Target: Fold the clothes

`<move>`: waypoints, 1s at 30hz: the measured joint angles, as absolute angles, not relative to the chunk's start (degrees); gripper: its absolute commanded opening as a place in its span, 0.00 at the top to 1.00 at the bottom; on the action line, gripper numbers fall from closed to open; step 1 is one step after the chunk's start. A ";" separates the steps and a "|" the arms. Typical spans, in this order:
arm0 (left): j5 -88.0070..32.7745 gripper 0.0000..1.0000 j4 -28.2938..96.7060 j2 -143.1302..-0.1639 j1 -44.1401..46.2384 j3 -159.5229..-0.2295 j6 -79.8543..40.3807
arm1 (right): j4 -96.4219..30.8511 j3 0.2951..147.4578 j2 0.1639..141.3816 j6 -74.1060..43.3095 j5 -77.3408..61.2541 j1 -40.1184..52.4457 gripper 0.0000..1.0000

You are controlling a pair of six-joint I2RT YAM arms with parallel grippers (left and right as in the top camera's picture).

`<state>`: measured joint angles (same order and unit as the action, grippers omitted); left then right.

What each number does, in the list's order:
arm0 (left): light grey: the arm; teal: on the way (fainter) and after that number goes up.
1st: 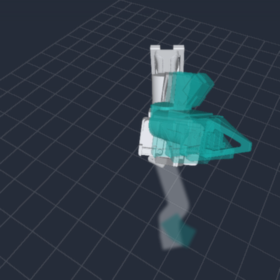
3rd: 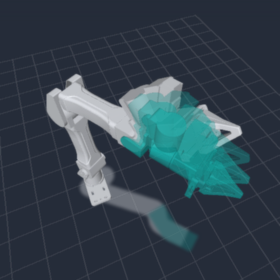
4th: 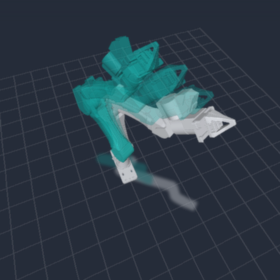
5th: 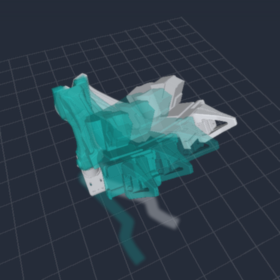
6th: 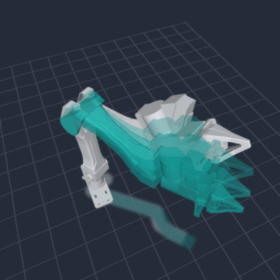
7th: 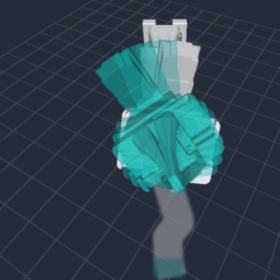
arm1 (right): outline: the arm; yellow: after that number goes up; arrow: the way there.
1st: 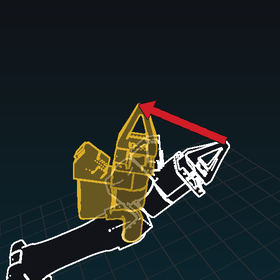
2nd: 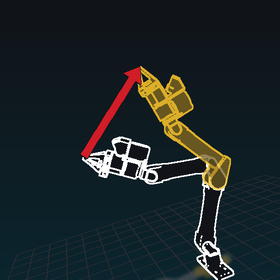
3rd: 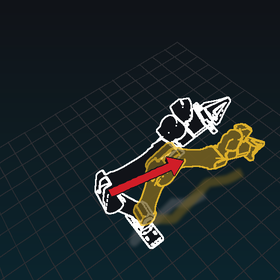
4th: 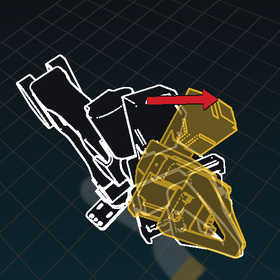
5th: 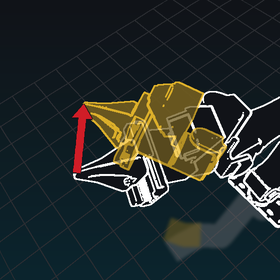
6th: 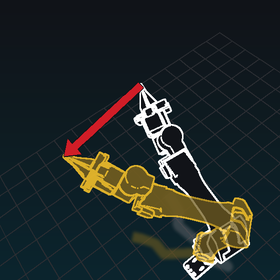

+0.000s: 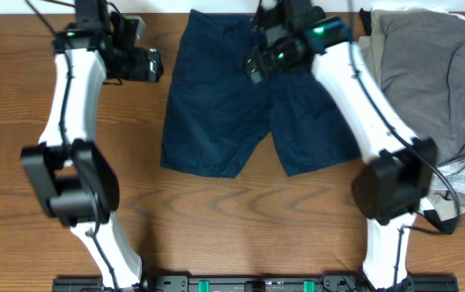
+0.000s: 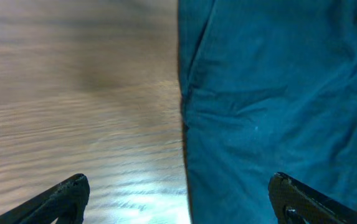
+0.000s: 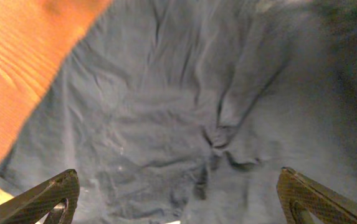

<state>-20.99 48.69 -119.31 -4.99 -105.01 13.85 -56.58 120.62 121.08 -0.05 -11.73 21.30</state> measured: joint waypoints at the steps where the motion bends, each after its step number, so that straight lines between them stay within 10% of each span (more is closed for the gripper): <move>1: -21.74 0.10 48.29 -121.03 -4.80 -104.99 14.06 | -56.80 120.90 119.74 -0.25 -11.60 20.73 0.01; 25: -27.07 0.13 44.77 -132.77 -1.15 -104.49 12.40 | -60.90 121.49 115.37 -0.38 -9.17 18.33 0.01; 30: -27.05 0.34 44.25 -132.79 -1.17 -104.49 11.49 | -61.06 121.49 115.37 -0.25 -9.13 18.33 0.01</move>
